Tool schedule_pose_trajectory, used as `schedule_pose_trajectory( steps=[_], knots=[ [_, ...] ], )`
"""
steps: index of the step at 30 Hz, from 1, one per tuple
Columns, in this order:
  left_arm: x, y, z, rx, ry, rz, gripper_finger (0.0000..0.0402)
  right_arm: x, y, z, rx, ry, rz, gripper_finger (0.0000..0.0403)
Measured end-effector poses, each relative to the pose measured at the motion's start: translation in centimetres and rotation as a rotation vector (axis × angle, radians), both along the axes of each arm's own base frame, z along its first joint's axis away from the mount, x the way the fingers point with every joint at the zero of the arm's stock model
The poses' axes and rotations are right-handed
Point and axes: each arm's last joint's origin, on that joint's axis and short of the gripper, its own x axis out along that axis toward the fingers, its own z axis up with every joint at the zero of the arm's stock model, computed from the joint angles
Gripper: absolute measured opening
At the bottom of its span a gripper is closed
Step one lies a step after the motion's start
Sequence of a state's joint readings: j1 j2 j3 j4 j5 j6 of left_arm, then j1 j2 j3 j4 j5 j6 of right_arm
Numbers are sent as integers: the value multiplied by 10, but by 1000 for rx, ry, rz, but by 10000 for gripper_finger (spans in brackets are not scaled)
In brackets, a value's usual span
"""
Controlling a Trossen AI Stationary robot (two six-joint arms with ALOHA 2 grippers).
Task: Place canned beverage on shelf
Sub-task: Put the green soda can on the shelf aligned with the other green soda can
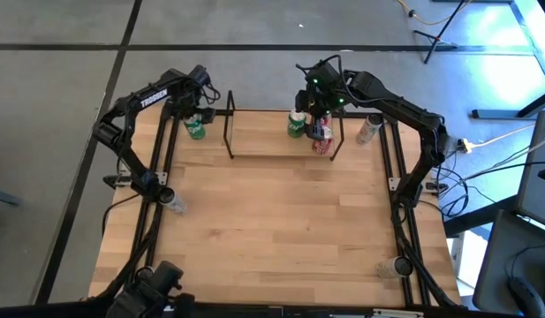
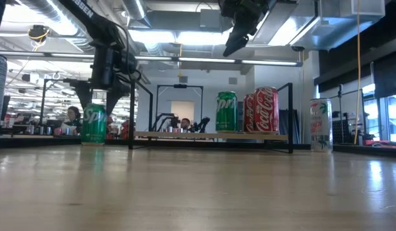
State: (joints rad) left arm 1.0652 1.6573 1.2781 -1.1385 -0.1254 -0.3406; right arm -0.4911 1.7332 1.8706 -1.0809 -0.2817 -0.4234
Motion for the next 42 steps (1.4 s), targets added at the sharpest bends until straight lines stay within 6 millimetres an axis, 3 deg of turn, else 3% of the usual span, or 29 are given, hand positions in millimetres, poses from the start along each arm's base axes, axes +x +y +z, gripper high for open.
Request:
schedule_pose_trajectory(
  steps=[12,16,23,30,38,42],
  knots=[
    [1,-4,1,-44,-17,-70,272,-1,0,-1,8,8,-4,342],
    [2,-13,8,-67,-16,-112,261,-4,2,-3,31,51,-5,342],
    [15,-38,61,-22,-29,-202,261,-18,13,5,125,52,53,342],
    [28,-69,124,52,-21,-256,262,-36,23,22,107,29,83,342],
    [43,-101,191,272,-222,-244,262,-55,33,34,133,33,72,342],
    [54,-119,219,379,-359,-318,263,-64,38,38,149,41,72,342]
  ],
)
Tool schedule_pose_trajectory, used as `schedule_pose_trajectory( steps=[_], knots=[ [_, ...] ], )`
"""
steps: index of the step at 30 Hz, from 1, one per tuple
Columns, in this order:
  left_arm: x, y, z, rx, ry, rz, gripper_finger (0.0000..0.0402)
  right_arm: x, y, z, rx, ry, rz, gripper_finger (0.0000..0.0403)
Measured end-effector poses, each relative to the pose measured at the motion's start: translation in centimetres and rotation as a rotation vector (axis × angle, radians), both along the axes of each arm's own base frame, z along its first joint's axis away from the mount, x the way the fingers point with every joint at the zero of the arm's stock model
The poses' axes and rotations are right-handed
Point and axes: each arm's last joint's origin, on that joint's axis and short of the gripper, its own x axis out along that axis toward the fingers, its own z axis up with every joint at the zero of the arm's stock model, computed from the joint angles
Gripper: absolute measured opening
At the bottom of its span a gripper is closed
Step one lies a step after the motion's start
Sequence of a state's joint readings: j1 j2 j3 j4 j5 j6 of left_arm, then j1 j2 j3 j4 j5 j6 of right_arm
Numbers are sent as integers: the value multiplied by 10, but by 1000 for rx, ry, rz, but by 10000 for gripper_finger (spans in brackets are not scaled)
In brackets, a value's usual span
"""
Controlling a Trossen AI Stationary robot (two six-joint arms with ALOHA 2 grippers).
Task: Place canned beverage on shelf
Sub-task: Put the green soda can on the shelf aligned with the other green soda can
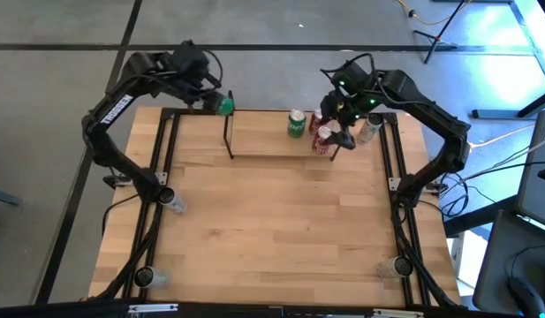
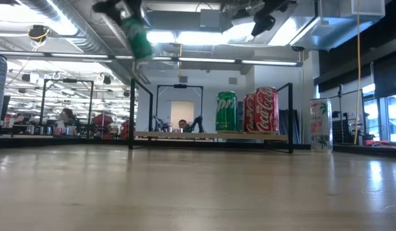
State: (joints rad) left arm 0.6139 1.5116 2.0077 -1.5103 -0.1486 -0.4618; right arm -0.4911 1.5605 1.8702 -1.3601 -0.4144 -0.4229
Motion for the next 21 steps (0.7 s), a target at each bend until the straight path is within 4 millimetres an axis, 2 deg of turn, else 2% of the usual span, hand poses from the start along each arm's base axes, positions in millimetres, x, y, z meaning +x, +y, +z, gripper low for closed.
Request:
schedule_pose_trajectory(
  steps=[3,7,14,18,21],
  knots=[
    [15,-13,11,49,-116,-94,263,-5,3,5,2,-16,5,342],
    [35,-30,16,87,-189,-249,263,-10,6,8,3,-30,14,342],
    [74,-59,9,127,-198,-458,263,-12,10,11,66,-74,77,342],
    [95,-71,3,147,-209,-545,263,-3,12,15,121,-187,162,342],
    [108,-75,-4,124,-223,-591,263,6,13,15,150,-222,159,342]
  ],
)
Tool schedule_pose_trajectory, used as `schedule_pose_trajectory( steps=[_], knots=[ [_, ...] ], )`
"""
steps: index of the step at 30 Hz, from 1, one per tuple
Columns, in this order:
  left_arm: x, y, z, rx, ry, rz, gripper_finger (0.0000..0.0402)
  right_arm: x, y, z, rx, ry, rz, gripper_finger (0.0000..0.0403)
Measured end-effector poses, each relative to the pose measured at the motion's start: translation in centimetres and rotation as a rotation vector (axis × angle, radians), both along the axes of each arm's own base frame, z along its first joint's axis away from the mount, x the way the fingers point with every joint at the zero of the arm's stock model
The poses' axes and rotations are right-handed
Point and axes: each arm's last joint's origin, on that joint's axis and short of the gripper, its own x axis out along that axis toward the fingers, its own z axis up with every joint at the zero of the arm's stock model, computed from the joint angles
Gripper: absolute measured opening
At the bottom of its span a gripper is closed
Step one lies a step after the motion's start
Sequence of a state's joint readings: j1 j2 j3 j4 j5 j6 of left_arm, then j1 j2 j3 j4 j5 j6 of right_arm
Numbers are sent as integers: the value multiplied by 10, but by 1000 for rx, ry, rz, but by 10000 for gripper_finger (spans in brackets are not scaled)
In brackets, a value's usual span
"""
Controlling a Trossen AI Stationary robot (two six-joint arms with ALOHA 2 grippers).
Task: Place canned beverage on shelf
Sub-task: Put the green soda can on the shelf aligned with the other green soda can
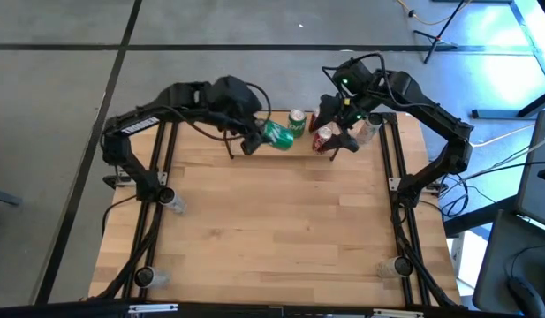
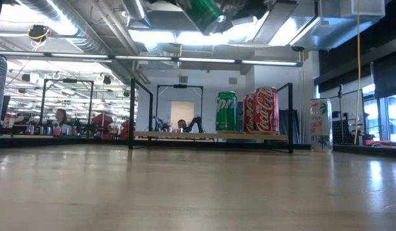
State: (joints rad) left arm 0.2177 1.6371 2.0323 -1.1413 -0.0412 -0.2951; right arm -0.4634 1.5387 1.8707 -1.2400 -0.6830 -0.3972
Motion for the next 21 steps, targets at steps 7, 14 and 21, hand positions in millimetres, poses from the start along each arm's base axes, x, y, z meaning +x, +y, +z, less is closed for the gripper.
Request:
schedule_pose_trajectory(
  steps=[7,14,21],
  knots=[
    [15,-9,-6,-16,-9,-65,263,9,9,-1,-34,23,-35,335],
    [19,-12,-1,26,-72,-99,263,21,11,-4,-73,17,-45,190],
    [23,-11,-3,43,-72,-114,263,22,11,-3,-98,-5,-52,11]
  ],
)
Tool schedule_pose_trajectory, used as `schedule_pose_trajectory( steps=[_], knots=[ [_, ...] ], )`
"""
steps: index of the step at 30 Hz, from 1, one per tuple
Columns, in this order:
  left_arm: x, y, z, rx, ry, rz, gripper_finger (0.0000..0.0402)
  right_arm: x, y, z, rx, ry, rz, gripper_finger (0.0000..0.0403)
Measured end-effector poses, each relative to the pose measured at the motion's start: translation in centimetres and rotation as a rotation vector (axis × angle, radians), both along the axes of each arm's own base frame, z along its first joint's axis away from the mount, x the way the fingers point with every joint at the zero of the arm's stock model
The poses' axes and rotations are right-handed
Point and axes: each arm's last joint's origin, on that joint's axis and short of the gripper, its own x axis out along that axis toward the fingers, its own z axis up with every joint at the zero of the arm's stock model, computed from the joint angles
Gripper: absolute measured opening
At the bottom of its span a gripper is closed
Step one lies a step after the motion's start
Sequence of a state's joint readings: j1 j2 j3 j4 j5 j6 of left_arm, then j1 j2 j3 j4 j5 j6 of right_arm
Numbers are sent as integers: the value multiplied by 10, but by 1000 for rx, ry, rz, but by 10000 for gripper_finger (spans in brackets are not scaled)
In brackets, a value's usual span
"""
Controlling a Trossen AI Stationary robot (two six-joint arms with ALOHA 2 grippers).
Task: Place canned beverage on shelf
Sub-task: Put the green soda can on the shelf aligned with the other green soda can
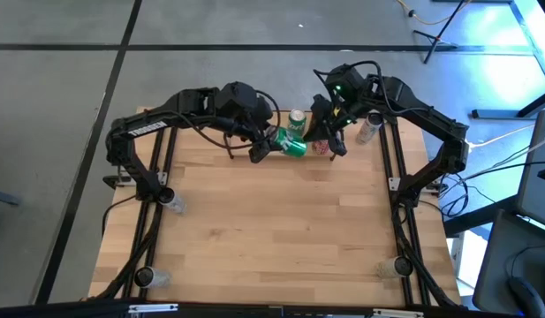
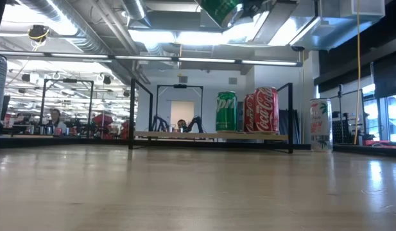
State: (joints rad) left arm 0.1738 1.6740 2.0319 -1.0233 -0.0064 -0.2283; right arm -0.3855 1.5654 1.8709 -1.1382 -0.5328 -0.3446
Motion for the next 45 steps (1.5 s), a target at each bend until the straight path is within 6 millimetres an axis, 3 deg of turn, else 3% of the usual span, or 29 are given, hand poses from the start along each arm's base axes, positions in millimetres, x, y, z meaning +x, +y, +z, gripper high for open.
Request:
schedule_pose_trajectory(
  steps=[6,18,35,39,45],
  knots=[
    [1,1,2,14,-24,2,263,4,-2,-5,17,18,4,41],
    [3,2,6,39,-64,26,263,8,-3,-6,23,15,6,3],
    [15,5,3,65,-101,20,263,14,-5,-13,26,36,1,6],
    [17,5,2,62,-100,14,263,6,-6,-14,-7,89,-17,7],
    [19,6,-12,86,-39,24,263,-27,-11,0,-74,134,-135,7]
  ],
)
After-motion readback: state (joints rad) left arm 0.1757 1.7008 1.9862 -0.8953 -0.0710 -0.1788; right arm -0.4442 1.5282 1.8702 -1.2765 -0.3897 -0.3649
